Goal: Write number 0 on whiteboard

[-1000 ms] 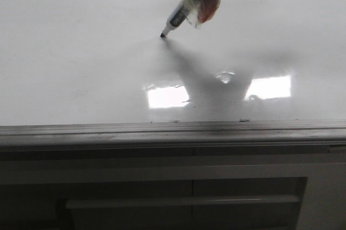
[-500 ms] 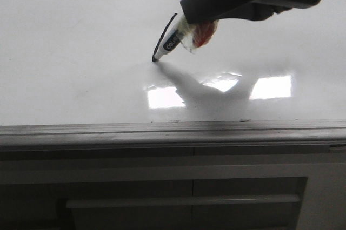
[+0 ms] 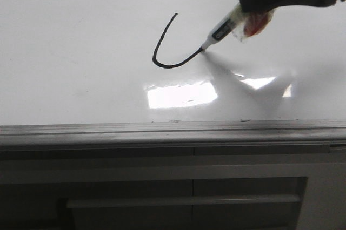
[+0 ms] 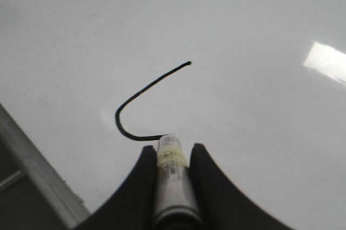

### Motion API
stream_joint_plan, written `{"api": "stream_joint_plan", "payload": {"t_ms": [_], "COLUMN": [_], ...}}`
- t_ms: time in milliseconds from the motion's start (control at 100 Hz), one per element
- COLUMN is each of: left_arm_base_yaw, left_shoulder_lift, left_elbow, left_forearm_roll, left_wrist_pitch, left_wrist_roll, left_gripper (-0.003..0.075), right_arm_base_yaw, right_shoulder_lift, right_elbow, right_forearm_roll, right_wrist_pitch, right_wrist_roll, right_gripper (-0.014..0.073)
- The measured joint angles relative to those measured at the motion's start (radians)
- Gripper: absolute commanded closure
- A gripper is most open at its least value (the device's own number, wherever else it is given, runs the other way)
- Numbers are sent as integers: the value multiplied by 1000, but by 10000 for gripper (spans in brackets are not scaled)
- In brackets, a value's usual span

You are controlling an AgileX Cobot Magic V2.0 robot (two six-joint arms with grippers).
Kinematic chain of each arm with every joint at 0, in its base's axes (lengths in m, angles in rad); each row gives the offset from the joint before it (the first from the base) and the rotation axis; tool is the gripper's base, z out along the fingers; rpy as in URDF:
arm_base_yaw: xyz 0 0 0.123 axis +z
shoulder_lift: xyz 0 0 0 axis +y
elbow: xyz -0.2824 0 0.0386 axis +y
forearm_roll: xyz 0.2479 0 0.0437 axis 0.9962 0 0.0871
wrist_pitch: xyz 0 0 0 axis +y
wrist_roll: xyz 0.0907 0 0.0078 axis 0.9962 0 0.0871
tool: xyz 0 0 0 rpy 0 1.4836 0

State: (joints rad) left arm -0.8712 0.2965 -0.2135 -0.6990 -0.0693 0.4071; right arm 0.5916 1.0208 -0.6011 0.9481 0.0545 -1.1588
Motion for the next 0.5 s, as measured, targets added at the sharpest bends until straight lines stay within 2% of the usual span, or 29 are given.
{"api": "stream_joint_plan", "payload": {"t_ms": [170, 360, 500], "left_arm_base_yaw": [0, 0, 0], "left_shoulder_lift": [0, 0, 0], "left_elbow": [0, 0, 0], "left_forearm_roll": [-2, -2, -2], "left_wrist_pitch": [0, 0, 0], "left_wrist_roll": [0, 0, 0], "left_gripper": [740, 740, 740], "right_arm_base_yaw": [-46, -57, -58], "right_shoulder_lift": [-6, 23, 79], "right_elbow": [-17, -80, -141], "right_forearm_roll": [4, -8, -14], "right_wrist_pitch": [-6, -24, 16], "right_wrist_roll": [2, 2, 2], "right_gripper": [651, 651, 651]}}
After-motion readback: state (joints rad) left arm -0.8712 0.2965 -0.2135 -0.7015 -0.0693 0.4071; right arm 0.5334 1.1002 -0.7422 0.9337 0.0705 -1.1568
